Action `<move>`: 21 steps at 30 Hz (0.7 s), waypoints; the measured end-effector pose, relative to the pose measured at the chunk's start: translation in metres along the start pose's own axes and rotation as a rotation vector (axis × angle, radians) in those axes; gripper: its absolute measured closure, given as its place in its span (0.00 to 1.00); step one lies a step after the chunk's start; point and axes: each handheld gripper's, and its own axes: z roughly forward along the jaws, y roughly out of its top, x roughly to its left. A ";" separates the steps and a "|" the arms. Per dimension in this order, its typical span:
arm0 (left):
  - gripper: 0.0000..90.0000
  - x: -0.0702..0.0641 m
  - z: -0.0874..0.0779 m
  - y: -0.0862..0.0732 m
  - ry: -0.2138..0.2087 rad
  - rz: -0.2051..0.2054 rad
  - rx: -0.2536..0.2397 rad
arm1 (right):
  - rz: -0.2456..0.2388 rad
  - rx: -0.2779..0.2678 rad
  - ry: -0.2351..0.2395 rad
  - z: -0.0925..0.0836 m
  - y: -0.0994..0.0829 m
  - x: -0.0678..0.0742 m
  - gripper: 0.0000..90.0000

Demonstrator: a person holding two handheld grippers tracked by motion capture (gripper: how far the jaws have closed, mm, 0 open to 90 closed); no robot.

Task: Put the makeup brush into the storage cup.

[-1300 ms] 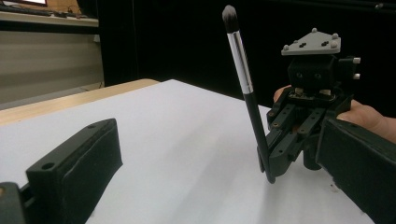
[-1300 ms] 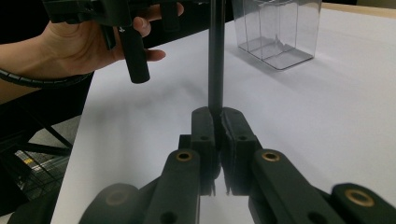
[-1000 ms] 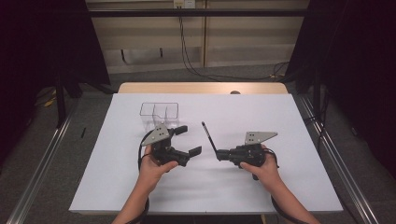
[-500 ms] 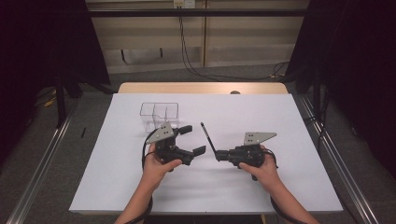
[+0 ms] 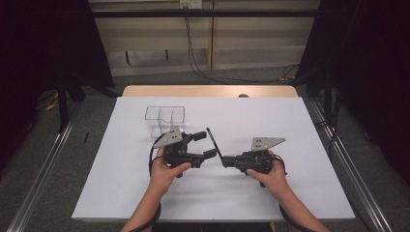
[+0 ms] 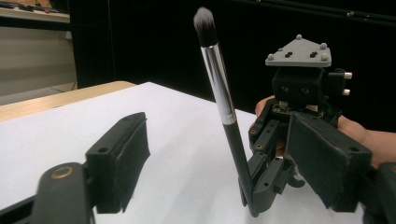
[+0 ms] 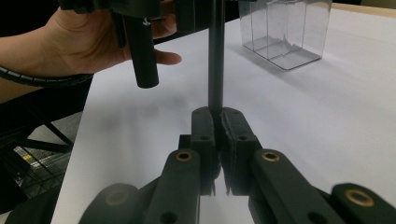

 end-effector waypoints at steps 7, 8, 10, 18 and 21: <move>0.47 -0.001 0.004 -0.003 -0.044 -0.041 0.005 | -0.002 -0.002 0.000 0.001 0.000 0.000 0.94; 0.48 -0.001 0.005 -0.003 -0.047 -0.048 0.003 | -0.002 -0.001 0.000 0.001 0.000 0.001 0.94; 0.56 -0.001 0.005 -0.003 -0.057 -0.063 0.000 | -0.002 -0.003 0.000 0.001 0.000 0.001 0.94; 0.78 0.000 0.007 -0.004 -0.074 -0.119 -0.030 | -0.004 -0.005 -0.003 0.000 0.000 0.000 0.94; 0.83 0.001 0.007 -0.005 -0.073 -0.126 -0.035 | -0.006 -0.006 -0.001 0.000 0.000 0.001 0.94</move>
